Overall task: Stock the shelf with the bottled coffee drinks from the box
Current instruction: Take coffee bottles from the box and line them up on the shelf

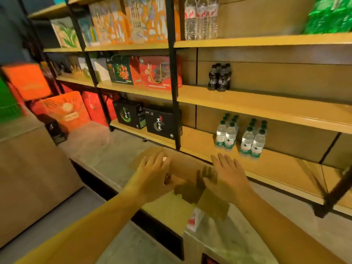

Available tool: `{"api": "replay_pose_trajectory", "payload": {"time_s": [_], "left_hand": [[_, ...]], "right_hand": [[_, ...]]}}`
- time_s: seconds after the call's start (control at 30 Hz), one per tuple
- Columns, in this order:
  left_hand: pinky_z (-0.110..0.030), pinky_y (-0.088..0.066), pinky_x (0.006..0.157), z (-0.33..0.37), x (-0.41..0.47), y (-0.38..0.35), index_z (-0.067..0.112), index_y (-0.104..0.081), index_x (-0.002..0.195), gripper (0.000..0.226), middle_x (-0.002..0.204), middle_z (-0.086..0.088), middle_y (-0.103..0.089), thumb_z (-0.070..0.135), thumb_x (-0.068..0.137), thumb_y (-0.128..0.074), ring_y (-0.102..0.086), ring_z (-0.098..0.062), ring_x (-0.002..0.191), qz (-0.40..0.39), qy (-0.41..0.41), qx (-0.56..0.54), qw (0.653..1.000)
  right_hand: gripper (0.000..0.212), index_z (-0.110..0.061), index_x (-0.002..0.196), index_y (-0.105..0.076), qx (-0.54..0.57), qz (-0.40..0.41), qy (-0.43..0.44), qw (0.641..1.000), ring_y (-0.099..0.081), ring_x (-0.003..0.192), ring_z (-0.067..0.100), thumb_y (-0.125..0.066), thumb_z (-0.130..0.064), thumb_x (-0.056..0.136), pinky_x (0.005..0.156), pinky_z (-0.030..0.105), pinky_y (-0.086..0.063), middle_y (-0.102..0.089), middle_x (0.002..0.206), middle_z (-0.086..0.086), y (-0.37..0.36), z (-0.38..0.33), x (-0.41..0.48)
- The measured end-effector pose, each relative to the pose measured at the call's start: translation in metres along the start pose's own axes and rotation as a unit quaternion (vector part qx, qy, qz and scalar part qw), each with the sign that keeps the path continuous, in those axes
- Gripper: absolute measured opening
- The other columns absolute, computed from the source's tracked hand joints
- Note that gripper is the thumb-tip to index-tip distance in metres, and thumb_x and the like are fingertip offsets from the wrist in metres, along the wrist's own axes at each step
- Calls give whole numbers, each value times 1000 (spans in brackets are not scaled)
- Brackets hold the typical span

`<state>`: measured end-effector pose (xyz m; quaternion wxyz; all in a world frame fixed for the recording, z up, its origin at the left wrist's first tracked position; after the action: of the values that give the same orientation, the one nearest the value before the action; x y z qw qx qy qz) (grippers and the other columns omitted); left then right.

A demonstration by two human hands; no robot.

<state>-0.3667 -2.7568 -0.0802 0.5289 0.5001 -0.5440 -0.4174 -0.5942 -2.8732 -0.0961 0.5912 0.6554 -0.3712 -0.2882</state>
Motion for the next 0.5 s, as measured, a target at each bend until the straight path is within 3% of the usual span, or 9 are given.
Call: {"api": "replay_pose_trajectory", "payload": {"time_s": [0.17,0.3,0.43,0.5], "left_hand": [[-46,-30,118,-68,35,-42,27,-21,157,87,160,-1,-35,67,87,-55,-37,-26,144,-12,34,-16,999],[-45,-28,118,-112,77,-76,23,-17,159,90,162,-5,-31,67,88,-50,-34,-29,145,-34,39,-7,999],[-46,-29,118,-146,122,-117,17,-16,159,91,162,-9,-29,70,87,-32,-32,-32,144,-84,24,3,996],[-45,-25,120,-156,141,-138,17,-15,160,89,164,-8,-24,70,90,-34,-26,-32,148,-115,14,5,993]], "right_hand": [[72,-28,150,-37,5,31,52,998,-35,144,26,-51,-66,90,120,44,-26,-38,157,1,-36,-37,81],[77,-28,154,-24,8,3,63,998,-29,147,25,-42,-70,91,121,44,-22,-31,160,0,-70,-47,144],[82,-26,155,-19,25,-13,65,998,-34,145,24,-47,-68,90,118,40,-29,-33,159,2,-107,-45,186],[86,-27,157,-11,57,-52,38,996,-26,149,26,-48,-67,91,120,42,-25,-24,163,4,-125,-38,198]]}}
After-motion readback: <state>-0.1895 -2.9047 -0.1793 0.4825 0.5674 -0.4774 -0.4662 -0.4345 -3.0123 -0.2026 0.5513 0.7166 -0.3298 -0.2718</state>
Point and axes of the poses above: each hand's wrist, its own x-axis towards the middle knuckle, its own y-axis out of the back of the hand, z = x × y, the point moved 1 cm from there along x, towards the middle knuckle
